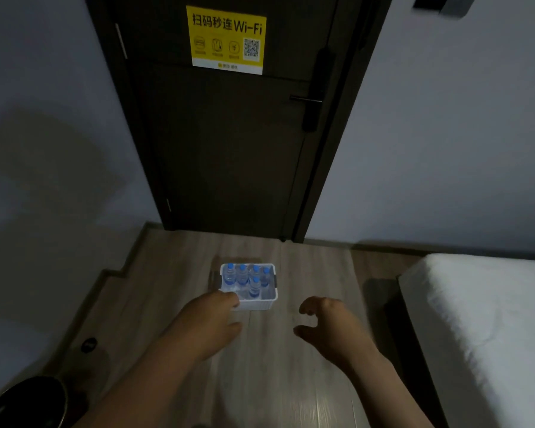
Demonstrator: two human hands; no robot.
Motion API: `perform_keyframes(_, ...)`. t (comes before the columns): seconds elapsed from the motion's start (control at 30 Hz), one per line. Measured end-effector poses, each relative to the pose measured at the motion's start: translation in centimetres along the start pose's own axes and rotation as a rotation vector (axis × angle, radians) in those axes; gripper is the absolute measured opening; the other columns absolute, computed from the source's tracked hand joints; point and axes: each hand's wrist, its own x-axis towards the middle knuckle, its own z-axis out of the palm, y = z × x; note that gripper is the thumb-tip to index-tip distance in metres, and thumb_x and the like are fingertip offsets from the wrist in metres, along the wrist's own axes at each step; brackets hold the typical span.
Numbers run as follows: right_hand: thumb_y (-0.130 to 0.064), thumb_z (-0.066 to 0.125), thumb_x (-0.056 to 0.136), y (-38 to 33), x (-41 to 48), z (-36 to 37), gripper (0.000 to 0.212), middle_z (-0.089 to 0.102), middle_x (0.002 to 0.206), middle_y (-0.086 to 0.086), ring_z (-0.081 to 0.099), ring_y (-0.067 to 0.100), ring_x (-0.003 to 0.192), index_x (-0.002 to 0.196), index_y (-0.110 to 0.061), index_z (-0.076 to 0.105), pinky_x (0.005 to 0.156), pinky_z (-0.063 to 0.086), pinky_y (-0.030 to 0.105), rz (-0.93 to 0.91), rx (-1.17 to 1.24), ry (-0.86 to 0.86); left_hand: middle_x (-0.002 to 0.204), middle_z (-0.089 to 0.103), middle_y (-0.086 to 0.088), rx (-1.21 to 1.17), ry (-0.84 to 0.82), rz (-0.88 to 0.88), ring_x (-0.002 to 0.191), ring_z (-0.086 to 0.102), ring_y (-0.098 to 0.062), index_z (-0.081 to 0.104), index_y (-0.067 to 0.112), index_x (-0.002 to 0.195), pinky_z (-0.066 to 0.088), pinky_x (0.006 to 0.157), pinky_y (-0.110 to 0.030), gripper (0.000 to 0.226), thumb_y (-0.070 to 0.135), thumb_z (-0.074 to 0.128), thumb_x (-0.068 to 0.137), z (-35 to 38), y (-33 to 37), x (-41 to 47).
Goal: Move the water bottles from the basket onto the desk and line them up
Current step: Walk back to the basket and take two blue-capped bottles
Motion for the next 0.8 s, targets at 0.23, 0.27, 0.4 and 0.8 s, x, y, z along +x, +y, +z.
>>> perform_keyframes(0.23,-0.041,0.067,0.083,-0.5,8.6,-0.3,0.037,0.061,0.119,-0.009,0.061,0.005,0.099,0.118,-0.031,0.058,0.085,0.052,0.021,0.001,-0.016,-0.041,0.109,0.06,0.007,-0.09,-0.051,-0.047,0.092,0.056,-0.008,0.059,0.027,0.107,0.048,0.078,-0.022,0.025,0.037,0.061,0.084,-1.4,-3.1,7.8)
perform_keyframes(0.27,-0.041,0.067,0.083,-0.7,10.0,-0.4,0.037,0.061,0.119,-0.009,0.06,0.005,0.099,0.118,-0.031,0.058,0.085,0.052,0.021,0.005,-0.022,-0.041,0.108,0.06,0.007,-0.094,-0.05,-0.039,0.09,0.056,-0.008,0.059,0.027,0.103,0.047,0.075,-0.021,0.021,0.036,0.061,0.084,-1.7,-3.7,9.1)
perform_keyframes(0.4,-0.04,0.065,0.085,-2.5,15.9,-0.9,0.036,0.063,0.118,-0.01,0.06,0.004,0.101,0.119,-0.03,0.058,0.086,0.05,0.019,0.017,-0.037,-0.043,0.11,0.061,0.005,-0.102,-0.035,-0.01,0.085,0.051,-0.005,0.058,0.027,0.102,0.038,0.069,-0.017,0.019,0.034,0.06,0.085,-3.9,-6.6,14.9)
perform_keyframes(0.8,-0.037,0.064,0.087,-4.0,27.5,0.7,0.039,0.064,0.121,-0.009,0.06,0.003,0.104,0.124,-0.029,0.058,0.085,0.046,0.014,0.08,0.019,-0.03,0.116,0.062,-0.001,-0.118,-0.133,-0.039,0.102,0.059,-0.015,0.058,0.019,0.115,0.048,0.086,-0.026,0.031,0.035,0.058,0.088,-4.7,-12.1,26.4)
